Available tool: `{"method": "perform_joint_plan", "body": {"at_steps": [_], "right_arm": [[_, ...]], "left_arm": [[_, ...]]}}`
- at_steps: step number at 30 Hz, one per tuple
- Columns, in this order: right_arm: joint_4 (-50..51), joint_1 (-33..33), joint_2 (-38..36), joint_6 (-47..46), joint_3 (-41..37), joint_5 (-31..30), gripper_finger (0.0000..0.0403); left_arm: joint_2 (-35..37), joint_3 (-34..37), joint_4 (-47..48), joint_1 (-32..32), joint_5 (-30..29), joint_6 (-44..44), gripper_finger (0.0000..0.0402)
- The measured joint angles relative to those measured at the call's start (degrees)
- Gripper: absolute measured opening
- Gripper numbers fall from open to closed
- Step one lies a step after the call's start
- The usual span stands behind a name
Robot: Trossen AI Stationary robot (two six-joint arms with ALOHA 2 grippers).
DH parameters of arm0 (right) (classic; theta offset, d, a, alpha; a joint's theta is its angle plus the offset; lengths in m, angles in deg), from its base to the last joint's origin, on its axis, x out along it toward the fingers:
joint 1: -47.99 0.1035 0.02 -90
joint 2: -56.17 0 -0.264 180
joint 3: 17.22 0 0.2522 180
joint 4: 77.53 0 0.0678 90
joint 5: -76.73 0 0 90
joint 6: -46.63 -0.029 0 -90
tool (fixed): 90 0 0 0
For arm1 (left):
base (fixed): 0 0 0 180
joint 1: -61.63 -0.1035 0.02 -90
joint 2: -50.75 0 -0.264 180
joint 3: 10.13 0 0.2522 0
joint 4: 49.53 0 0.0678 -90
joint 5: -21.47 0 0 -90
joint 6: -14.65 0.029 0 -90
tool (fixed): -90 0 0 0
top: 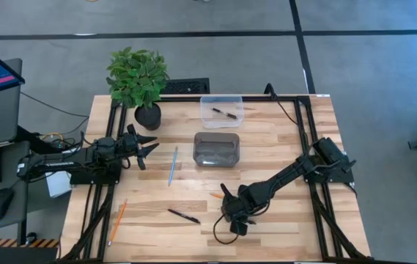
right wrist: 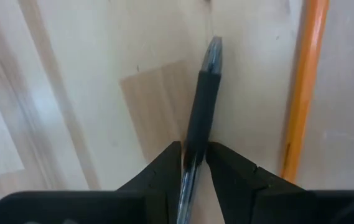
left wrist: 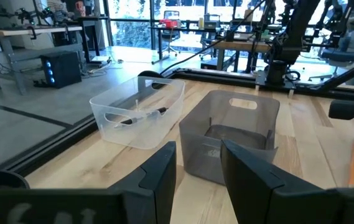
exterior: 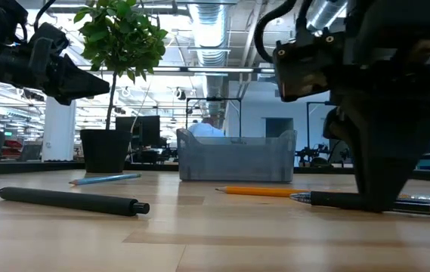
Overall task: Sort pens & pencils
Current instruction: Put the right black pen into the transparent bin
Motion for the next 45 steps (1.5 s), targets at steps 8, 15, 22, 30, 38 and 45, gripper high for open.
{"method": "perform_joint_plan", "body": {"at_steps": [8,15,22,30,38,45], "right_arm": [[-1.2,-1.4,0.4,2.9,0.0,-0.2,0.0111],[-3.6,-2.2,1.3,4.9,0.2,-0.2,0.0111],[-4.1,-2.2,1.6,5.3,0.3,-1.2,0.0092],[-3.8,-2.2,1.6,5.4,0.3,-0.6,0.006],[-3.7,-2.2,1.2,5.9,0.3,-0.5,0.0061],[-1.8,-3.1,-0.4,6.8,1.7,0.0,0.0061]], "left_arm": [[0.0,0.0,0.0,0.0,0.0,0.0,0.0118],[0.0,0.0,0.0,0.0,0.0,0.0,0.0118],[0.0,0.0,0.0,0.0,0.0,0.0,0.0118],[0.0,0.0,0.0,0.0,0.0,0.0,0.0118],[0.0,0.0,0.0,0.0,0.0,0.0,0.0118],[0.0,0.0,0.0,0.0,0.0,0.0,0.0118]]}}
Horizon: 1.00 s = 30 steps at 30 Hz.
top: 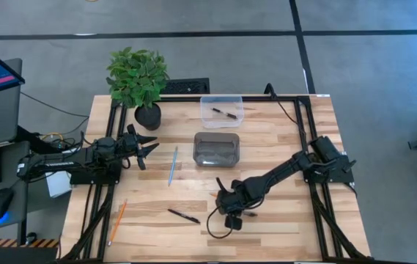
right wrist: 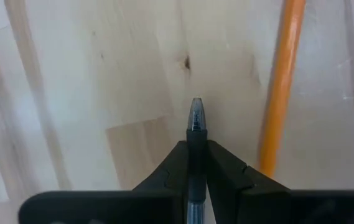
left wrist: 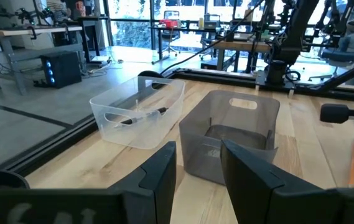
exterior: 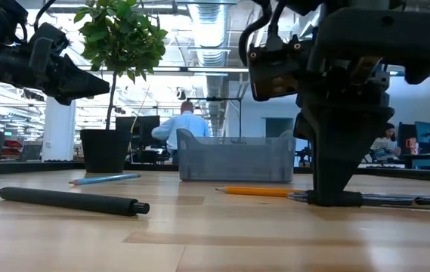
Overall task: Sort pens & pencils
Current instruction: Put the right black pen into the transparent bin
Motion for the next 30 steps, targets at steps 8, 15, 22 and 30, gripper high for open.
{"method": "perform_joint_plan", "body": {"at_steps": [8,15,22,30], "right_arm": [[6.6,-2.9,-0.7,6.4,6.5,-1.9,0.0061],[17.0,-6.4,-0.7,17.1,15.7,-6.0,0.0061],[21.3,-13.5,-0.9,30.0,22.3,-9.6,0.0061],[22.1,-27.2,-3.7,40.5,23.2,-9.7,0.0061]], "left_arm": [[0.0,0.0,0.0,0.0,0.0,0.0,0.0118],[0.0,0.0,0.0,0.0,0.0,0.0,0.0118],[0.0,0.0,0.0,0.0,0.0,0.0,0.0118],[0.0,0.0,0.0,0.0,0.0,0.0,0.0118]]}}
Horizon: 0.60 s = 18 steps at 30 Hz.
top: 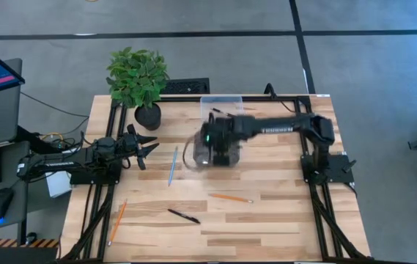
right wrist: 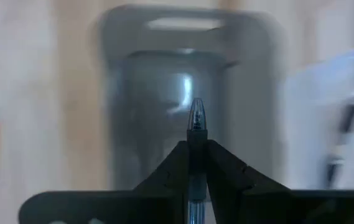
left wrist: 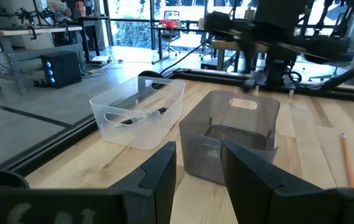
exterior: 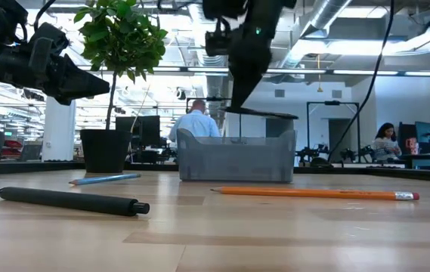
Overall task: Sort pens & pencils
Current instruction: Put the right black pen into the transparent bin
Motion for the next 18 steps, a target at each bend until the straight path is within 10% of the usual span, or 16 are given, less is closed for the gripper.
{"method": "perform_joint_plan", "body": {"at_steps": [12,18], "right_arm": [[-10.6,-19.5,-0.8,13.3,0.1,1.1,0.0061],[-17.8,-23.5,-0.8,13.6,0.1,11.5,0.0061]], "left_arm": [[0.0,0.0,0.0,0.0,0.0,-1.4,0.0118],[0.0,0.0,0.0,0.0,0.0,-1.3,0.0118]]}}
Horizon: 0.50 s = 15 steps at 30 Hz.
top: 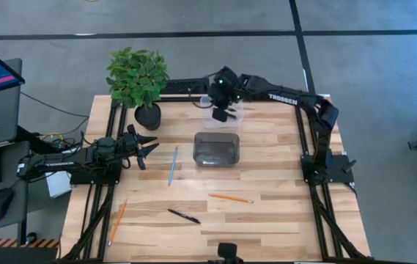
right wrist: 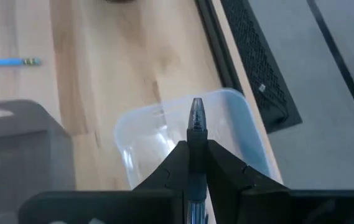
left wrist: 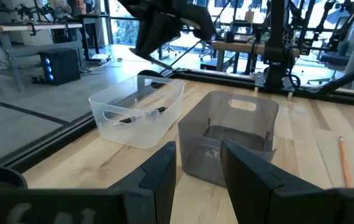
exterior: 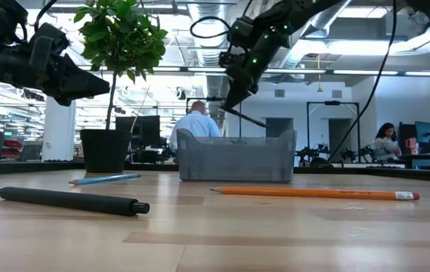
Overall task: Sort pens & pencils
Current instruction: Put the right black pen into the transparent bin
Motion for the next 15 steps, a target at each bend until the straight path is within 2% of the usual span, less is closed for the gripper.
{"method": "perform_joint_plan", "body": {"at_steps": [15], "right_arm": [[-1.2,-2.1,5.3,-0.5,-0.1,0.8,0.0061]], "left_arm": [[0.0,0.0,0.0,0.0,0.0,0.0,0.0118]]}}
